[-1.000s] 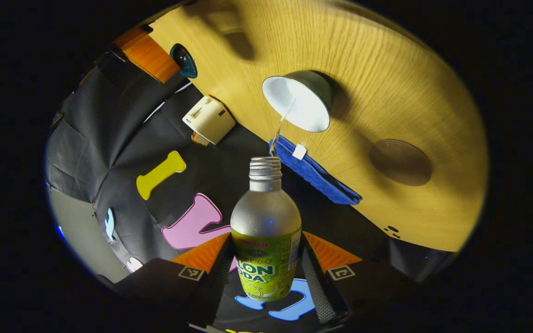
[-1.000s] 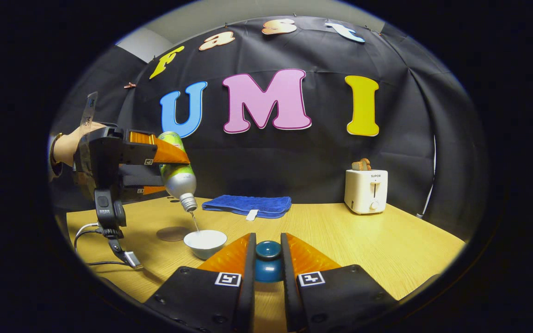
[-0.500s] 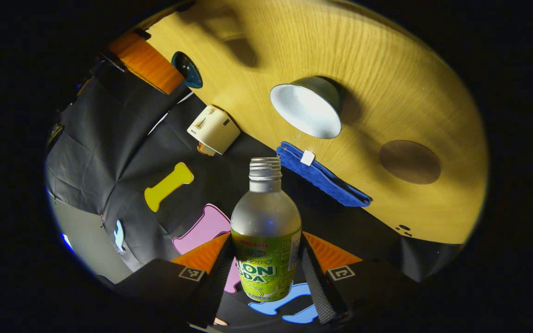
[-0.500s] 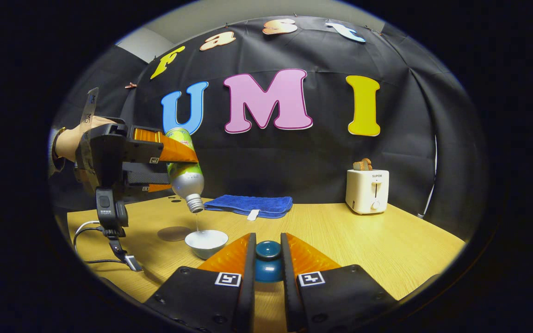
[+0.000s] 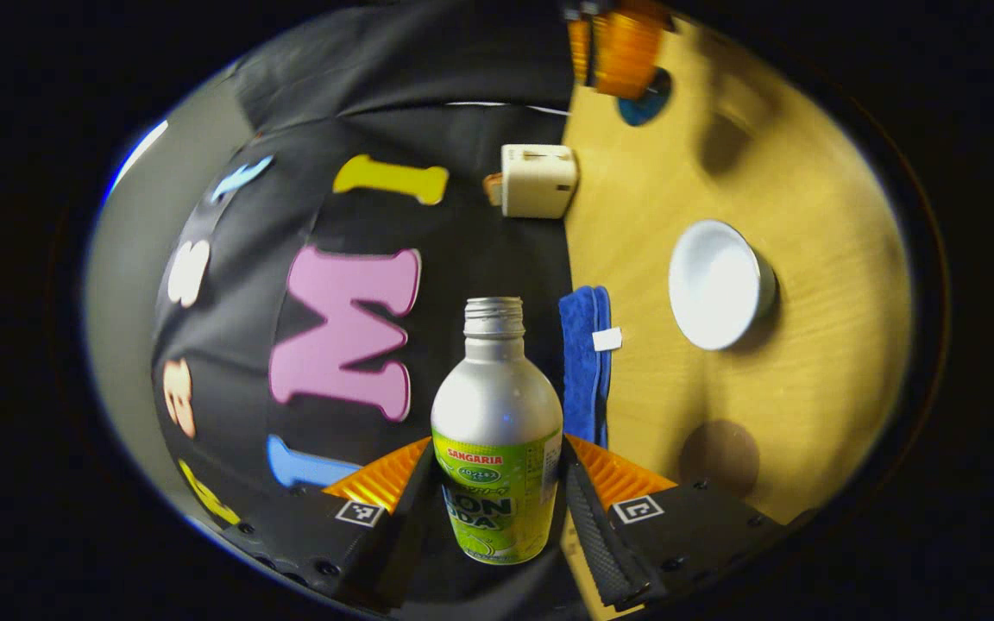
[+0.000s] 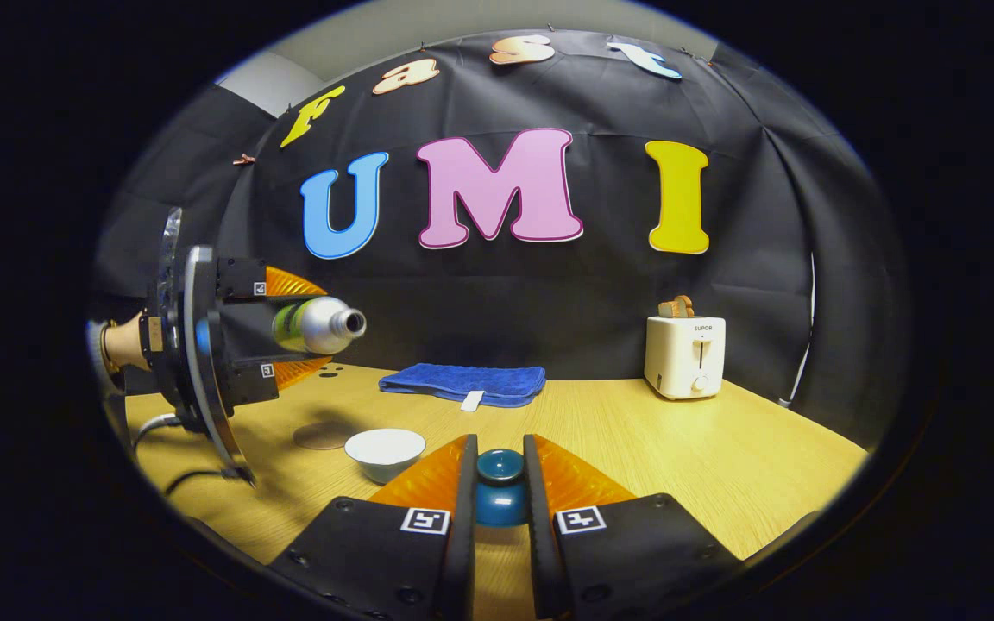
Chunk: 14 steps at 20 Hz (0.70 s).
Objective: Open the teacup lid with one hand, grasp the water bottle and pour water into the teacup with the other hand; after pouring, place the water bottle on the coaster and then close the teacup lid.
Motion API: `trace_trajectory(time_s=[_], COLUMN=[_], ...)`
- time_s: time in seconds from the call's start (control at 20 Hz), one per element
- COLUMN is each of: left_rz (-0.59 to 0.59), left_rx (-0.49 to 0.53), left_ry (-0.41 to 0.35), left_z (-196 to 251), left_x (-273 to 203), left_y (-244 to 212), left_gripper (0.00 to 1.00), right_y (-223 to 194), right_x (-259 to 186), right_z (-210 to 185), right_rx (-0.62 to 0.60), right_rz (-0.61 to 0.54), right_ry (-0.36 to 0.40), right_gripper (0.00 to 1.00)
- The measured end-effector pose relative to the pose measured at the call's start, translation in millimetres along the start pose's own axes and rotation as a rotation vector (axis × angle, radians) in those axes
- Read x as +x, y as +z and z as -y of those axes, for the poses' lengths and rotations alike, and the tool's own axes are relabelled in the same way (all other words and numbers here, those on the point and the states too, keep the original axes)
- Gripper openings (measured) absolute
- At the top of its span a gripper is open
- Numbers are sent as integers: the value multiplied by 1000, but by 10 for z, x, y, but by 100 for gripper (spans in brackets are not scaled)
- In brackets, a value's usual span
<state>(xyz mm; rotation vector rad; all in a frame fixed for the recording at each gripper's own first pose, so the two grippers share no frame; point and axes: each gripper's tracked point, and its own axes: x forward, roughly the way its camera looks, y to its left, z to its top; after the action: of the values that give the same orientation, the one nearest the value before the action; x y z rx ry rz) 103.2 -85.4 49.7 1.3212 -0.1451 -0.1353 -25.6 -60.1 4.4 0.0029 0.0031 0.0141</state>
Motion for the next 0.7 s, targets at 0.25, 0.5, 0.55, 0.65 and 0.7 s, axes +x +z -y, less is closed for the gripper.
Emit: trace_trajectory(time_s=[0.25, 0.5, 0.55, 0.65, 0.7], left_rz=[31, 68, 52, 25, 17], left_rx=[-730, -1232, -1270, -1315, -1326], left_ry=[-42, -19, 7, 39, 30], left_z=[44, 40, 102, 145, 198], left_x=[-17, 75, 117, 153, 103], left_y=[8, -237, -380, -539, -550], left_gripper=[80, 80, 80, 80, 80], right_y=[-5, -2, -7, -2, 1], right_x=[-3, -3, -3, 0, 0], right_z=[5, 5, 4, 4, 6], right_rx=[-1, -1, -1, -1, -1], right_rz=[0, 0, 0, 0, 0], right_ry=[-4, -4, -4, -4, -4], right_gripper=[30, 30, 30, 30, 30])
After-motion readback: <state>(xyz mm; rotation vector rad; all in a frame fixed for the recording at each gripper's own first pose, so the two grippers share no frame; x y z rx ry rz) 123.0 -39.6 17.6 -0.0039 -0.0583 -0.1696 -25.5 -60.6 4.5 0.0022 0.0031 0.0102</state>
